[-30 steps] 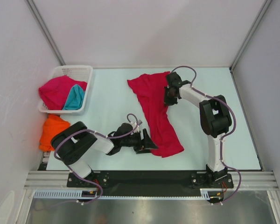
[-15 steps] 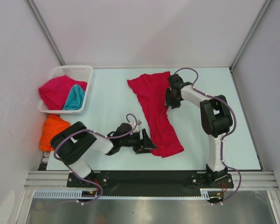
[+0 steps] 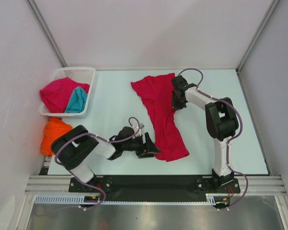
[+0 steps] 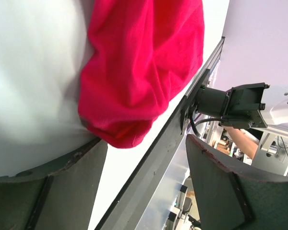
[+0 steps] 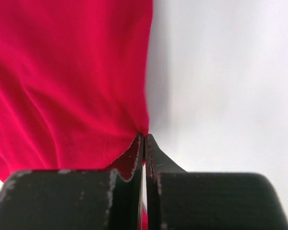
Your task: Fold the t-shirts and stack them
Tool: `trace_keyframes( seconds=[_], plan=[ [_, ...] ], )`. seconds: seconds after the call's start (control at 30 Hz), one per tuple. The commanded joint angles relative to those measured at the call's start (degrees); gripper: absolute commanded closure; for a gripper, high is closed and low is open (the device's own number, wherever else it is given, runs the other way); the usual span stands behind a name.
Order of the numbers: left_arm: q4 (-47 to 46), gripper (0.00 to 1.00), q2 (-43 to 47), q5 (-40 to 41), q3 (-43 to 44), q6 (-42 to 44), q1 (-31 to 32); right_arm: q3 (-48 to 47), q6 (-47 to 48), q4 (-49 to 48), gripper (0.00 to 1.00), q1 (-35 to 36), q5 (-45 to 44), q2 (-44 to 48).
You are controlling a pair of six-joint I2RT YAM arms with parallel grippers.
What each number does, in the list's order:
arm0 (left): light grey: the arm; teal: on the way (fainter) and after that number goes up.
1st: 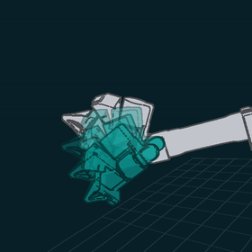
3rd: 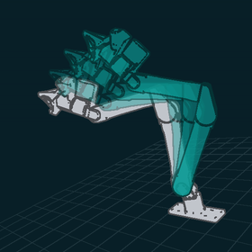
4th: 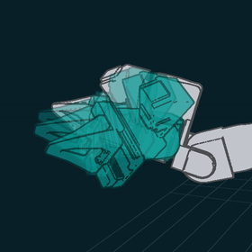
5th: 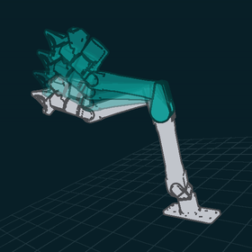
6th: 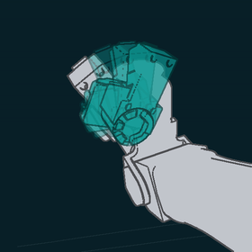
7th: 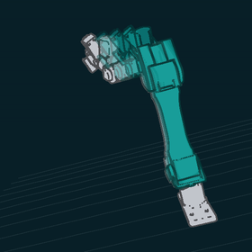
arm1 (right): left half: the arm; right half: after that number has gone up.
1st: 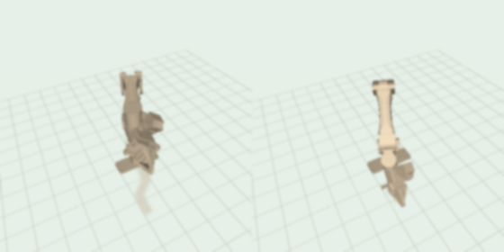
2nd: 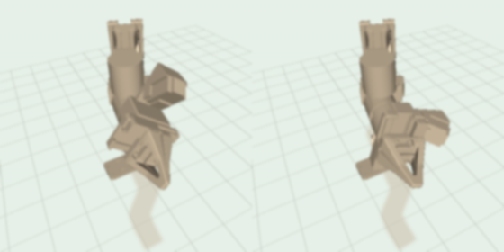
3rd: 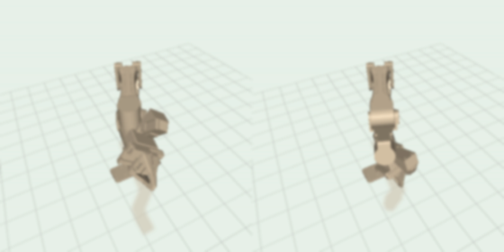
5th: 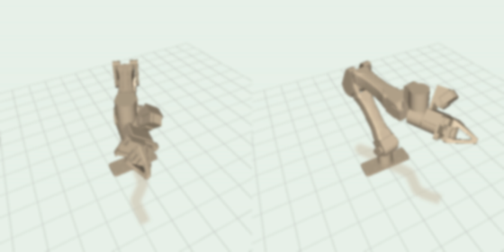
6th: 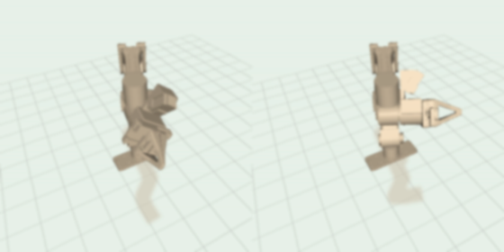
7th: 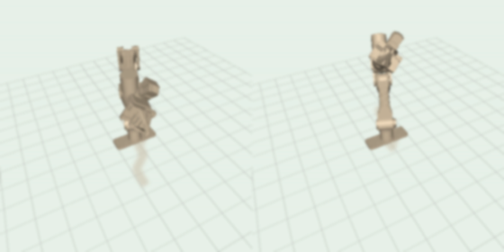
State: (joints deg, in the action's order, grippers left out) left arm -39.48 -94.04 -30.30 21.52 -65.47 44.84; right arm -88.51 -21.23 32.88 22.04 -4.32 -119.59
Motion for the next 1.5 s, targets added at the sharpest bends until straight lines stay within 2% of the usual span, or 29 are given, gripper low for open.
trace_keyframes(
  seconds=[0.0,0.13,0.23,0.3,0.33,0.43,0.6,0.83,1.17,1.23,1.47],
  plan=[
    [10.48,0.24,-1.23,4.55,-3.94,5.44,-1.24,-8.69,1.38,2.71,1.0,-2.17,-9.9,-1.52],
    [9.78,0.24,-1.06,4.2,-4.82,5.36,-2.03,-10.63,-0.29,2.36,1.0,-2.53,-18.6,-2.22],
    [9.69,0.25,-0.97,3.76,-4.82,5.62,-2.56,-14.31,-0.65,4.81,0.99,-2.09,-19.59,-4.85],
    [9.95,0.25,-0.97,3.59,-4.64,5.97,-2.91,-18.62,-0.3,6.74,0.67,-2.0,-18.19,-8.01],
    [9.95,0.25,-1.06,3.5,-4.64,5.97,-3.0,-20.2,0.05,8.93,0.48,-1.74,-17.66,-9.07],
    [9.87,0.25,-1.15,3.41,-4.73,6.15,-3.27,-22.76,0.66,11.06,0.37,-0.69,-16.96,-10.49],
    [9.43,0.25,-1.67,3.32,-4.99,6.41,-3.88,-20.04,0.41,11.06,0.36,0.46,-15.99,-6.1],
    [7.84,0.25,-4.22,2.09,-2.89,6.58,-5.81,-2.14,-1.18,7.63,0.35,3.62,-16.42,10.33],
    [13.28,0.25,-8.62,4.19,8.89,8.96,-5.9,18.19,-7.5,9.91,0.35,10.29,-14.32,29.83],
    [15.48,0.25,-7.57,7.0,10.64,11.14,-5.9,19.6,-8.82,11.06,0.35,11.44,-13.88,31.52],
    [34.97,0.25,-1.15,23.96,16.44,19.24,-5.82,21.8,-12.07,16.85,0.35,15.75,-13.97,36.97]
  ],
)
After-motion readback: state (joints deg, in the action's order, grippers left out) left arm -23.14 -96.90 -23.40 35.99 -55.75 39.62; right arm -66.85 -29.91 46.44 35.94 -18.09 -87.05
